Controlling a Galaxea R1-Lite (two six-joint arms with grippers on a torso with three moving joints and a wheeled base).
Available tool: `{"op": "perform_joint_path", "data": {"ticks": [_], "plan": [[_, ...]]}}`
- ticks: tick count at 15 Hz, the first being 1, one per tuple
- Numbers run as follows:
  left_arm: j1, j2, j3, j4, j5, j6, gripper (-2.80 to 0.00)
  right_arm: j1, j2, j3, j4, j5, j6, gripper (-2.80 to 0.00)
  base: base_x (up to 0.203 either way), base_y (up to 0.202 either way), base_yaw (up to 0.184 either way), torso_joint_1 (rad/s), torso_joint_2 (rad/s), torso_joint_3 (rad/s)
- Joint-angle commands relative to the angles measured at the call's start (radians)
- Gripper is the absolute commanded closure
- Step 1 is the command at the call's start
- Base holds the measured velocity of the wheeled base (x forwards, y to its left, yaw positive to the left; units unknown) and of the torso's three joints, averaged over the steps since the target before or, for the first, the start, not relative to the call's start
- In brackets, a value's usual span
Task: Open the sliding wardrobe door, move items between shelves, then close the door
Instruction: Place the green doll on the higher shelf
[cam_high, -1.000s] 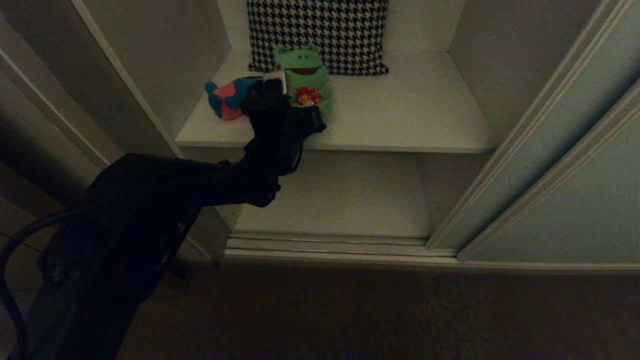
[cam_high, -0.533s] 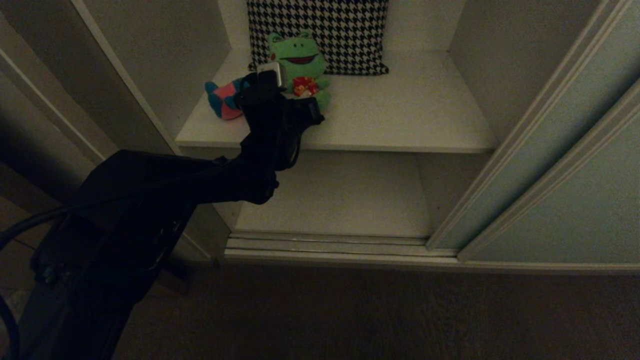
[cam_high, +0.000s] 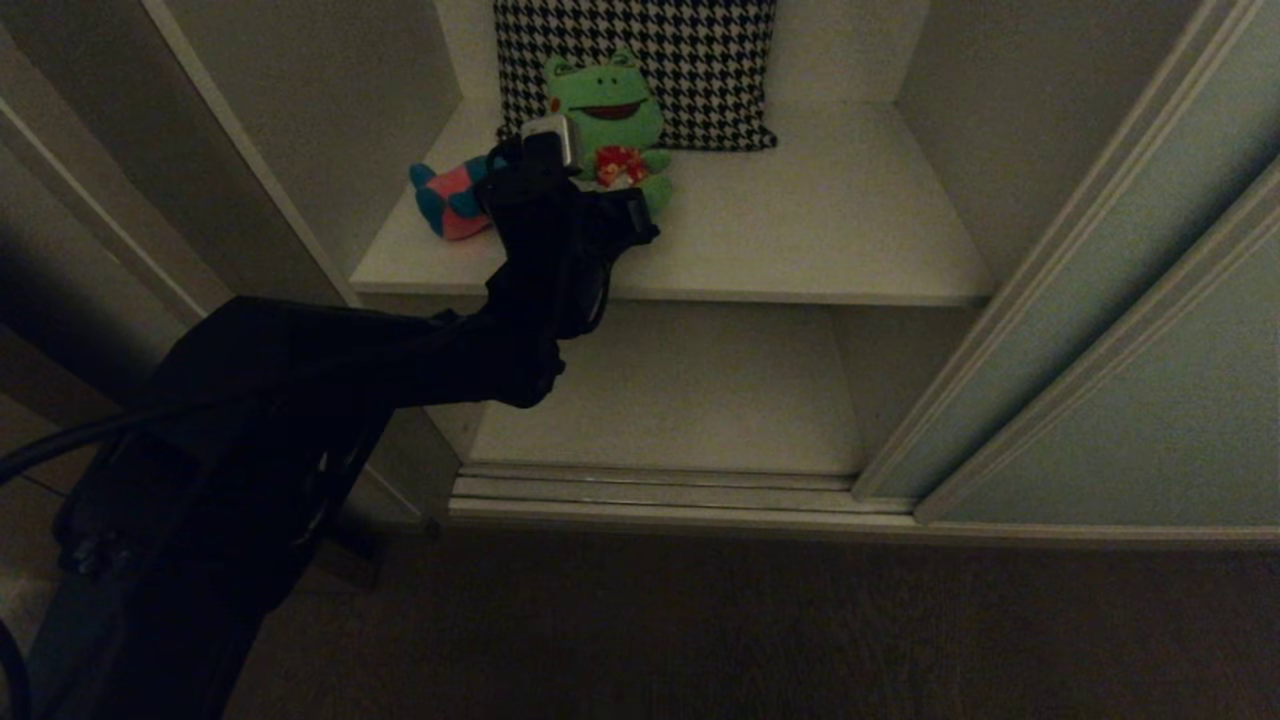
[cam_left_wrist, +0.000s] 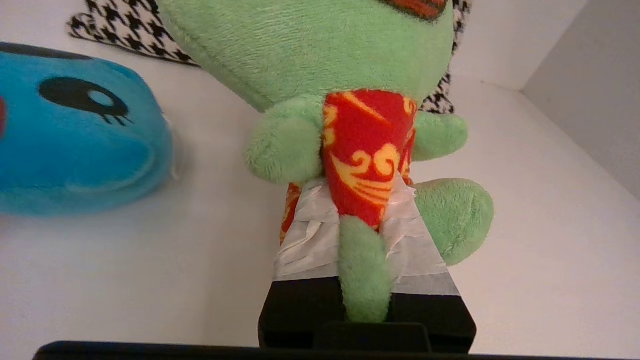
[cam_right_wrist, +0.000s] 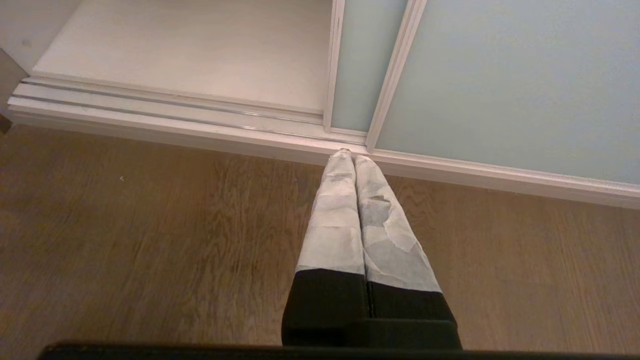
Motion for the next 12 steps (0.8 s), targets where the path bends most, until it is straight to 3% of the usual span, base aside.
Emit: {"op": "perform_joint_path", "data": {"ticks": [1,8,9,12], "plan": [[-0.004,0.009,0.001,0.004,0.002,0.0,0.0,0.0,-0.002,0.0,-0.001,0.0,-0.001,0.0,0.0,0.0,0.0,0.0,0.0,0.0],[-0.004,0.059,-0.001,0.01,0.003,0.002,0.0,0.0,-0.002,0.0,-0.001,0.0,-0.001,0.0,0.0,0.0,0.0,0.0,0.0,0.0],[-0.004,0.059,-0.001,0.015,0.002,0.003,-2.8,0.0,-0.002,0.0,-0.001,0.0,-0.001,0.0,0.0,0.0,0.0,0.0,0.0,0.0],[-0.004,0.069,-0.001,0.018,-0.006,0.006,-2.8,0.0,-0.002,0.0,-0.001,0.0,-0.001,0.0,0.0,0.0,0.0,0.0,0.0,0.0]]}}
